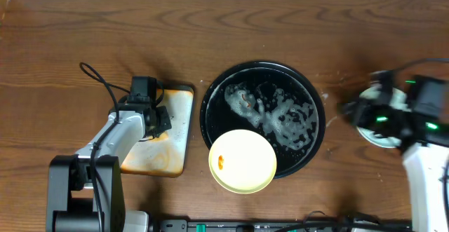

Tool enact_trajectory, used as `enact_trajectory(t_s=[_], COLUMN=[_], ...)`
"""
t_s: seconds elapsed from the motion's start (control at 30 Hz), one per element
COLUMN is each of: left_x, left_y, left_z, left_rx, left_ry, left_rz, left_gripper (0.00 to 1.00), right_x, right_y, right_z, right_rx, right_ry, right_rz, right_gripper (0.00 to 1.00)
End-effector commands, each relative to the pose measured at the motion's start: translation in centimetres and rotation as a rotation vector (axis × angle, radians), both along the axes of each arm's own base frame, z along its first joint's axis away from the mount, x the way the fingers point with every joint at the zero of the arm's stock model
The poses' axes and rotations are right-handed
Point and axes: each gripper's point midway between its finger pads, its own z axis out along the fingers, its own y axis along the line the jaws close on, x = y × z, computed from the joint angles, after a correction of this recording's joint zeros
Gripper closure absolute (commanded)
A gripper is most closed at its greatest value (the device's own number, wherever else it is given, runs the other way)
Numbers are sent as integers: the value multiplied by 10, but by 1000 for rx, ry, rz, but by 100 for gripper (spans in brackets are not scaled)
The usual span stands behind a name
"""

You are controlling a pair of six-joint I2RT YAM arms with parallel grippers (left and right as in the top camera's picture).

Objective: Clean dirty plates on tray and stack at the side
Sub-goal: 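Reach the right gripper to the yellow plate rim and drag it to center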

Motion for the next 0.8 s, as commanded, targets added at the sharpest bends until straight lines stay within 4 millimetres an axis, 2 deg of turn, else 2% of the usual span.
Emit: enact_trajectory(t_s=[0.0,0.13,0.2,0.3,0.33,0.43,0.6,0.63,0.77], left_x=[-28,-28,-28,-28,-28,-28,-28,-28,-28], left_y=[-1,-1,-1,-1,-1,-1,-1,-1,-1], left_z=[-32,-32,-32,-32,-32,-32,-32,-32,-32], left_rx=[-11,-11,-11,-11,-11,-11,-11,-11,-11], left_ry=[122,119,119,122,123,122,122,119,119], left_rz=[5,5,5,5,5,5,5,5,5], left_gripper=[92,92,92,92,92,92,92,92,92], right_x=[-14,-32,-38,-46,-48,-47,-56,-60,-69], right_y=[39,92,111,131,134,135,131,131,134], right_z=[-20,-44,-61,-89,-98,-122,-144,-147,-153], right_rx=[-117,-151,-189,-232,-249,-296,-314,-308,-280], right_ry=[24,82,115,174,193,254,334,351,391], right_rz=[251,478,563,650,666,649,684,700,736], right_gripper=[59,59,59,70,74,72,56,56,75])
